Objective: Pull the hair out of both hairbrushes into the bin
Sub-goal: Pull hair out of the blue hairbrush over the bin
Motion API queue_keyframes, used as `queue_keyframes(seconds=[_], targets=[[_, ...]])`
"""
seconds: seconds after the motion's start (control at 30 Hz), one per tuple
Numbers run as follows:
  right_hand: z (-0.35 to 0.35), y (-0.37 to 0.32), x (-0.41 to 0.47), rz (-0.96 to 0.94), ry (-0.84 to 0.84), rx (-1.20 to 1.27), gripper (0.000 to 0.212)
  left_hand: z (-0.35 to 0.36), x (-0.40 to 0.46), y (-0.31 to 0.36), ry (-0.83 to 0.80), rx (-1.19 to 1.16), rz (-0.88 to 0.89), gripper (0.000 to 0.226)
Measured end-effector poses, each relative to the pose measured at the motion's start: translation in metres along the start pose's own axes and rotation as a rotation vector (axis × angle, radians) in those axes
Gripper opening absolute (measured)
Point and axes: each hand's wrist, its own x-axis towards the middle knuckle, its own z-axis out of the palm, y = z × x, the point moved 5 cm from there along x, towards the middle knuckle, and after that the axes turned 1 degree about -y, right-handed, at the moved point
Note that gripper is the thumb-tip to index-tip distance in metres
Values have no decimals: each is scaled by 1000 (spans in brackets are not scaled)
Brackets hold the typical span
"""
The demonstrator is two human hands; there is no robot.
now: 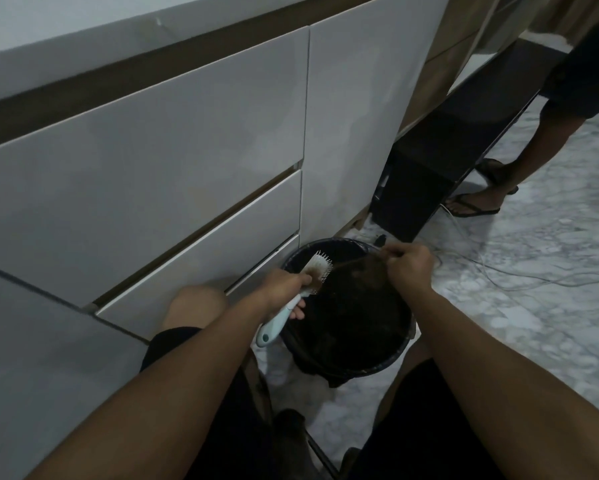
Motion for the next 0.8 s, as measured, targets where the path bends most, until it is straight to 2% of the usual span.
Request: queue_keyframes(seconds=[0.17,0.3,0.57,0.73,0.8], targets=[[11,12,12,83,-55,92,20,2,17,4,10,17,-21,28],[20,15,15,120,-133,185,42,9,29,9,11,16,-23,28],[23,24,20,82,-153,216,58,25,40,14,-11,100,32,23],[25,24,16,37,-150,161,41,25,41,15,1,103,52,22],[33,23,13,6,-198,168,34,26,40,16,1,91,49,21]])
